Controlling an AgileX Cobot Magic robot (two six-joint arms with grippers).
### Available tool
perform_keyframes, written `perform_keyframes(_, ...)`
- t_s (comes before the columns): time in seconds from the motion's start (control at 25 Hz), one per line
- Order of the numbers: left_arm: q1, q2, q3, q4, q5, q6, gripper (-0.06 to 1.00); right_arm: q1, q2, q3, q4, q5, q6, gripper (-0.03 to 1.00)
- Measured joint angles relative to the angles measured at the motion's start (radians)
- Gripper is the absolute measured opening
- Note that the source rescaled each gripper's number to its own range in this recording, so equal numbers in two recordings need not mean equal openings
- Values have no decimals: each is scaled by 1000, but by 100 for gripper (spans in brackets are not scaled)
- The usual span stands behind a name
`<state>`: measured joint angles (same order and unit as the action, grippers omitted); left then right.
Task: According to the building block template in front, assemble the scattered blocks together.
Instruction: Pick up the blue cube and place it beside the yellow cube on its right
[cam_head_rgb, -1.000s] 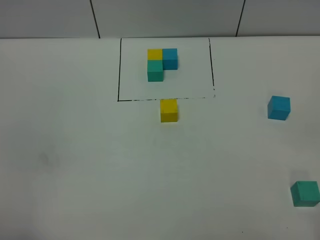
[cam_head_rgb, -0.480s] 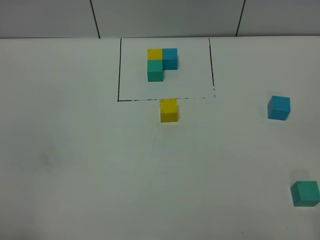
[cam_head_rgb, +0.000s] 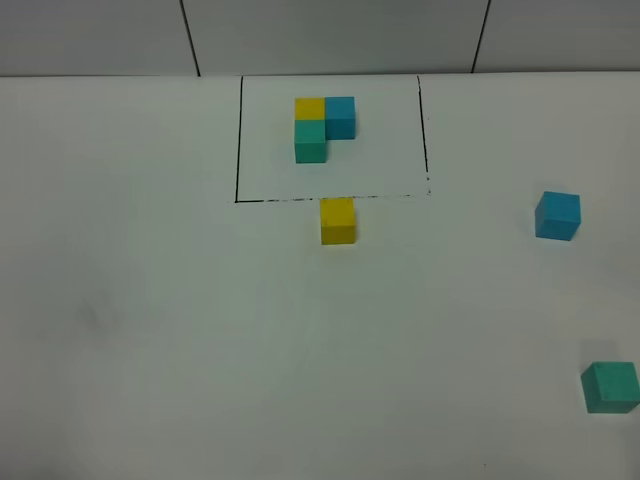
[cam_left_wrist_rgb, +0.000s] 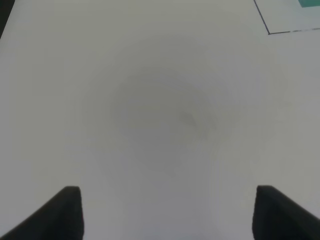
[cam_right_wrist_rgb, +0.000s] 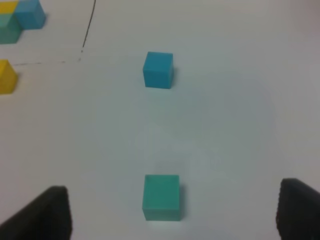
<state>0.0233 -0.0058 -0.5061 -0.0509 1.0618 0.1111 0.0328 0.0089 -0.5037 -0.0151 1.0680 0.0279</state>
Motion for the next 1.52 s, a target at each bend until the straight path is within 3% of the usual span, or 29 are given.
perform_keyframes(0.8,0,0,0,0,0,0,62,0,4,0,1,0,-1,67)
perform_keyframes(0.96,0,0,0,0,0,0,62,0,84,-8,47,5,0,69)
perform_keyframes(1.08,0,0,0,0,0,0,62,0,234,-30,92,-18,0,77)
perform_keyframes(1.24,0,0,0,0,0,0,62,0,529,-89,93,-87,-1,95)
perform_keyframes(1.52,0,1,0,0,0,0,62,0,1154,-288,91,-265,-4,100)
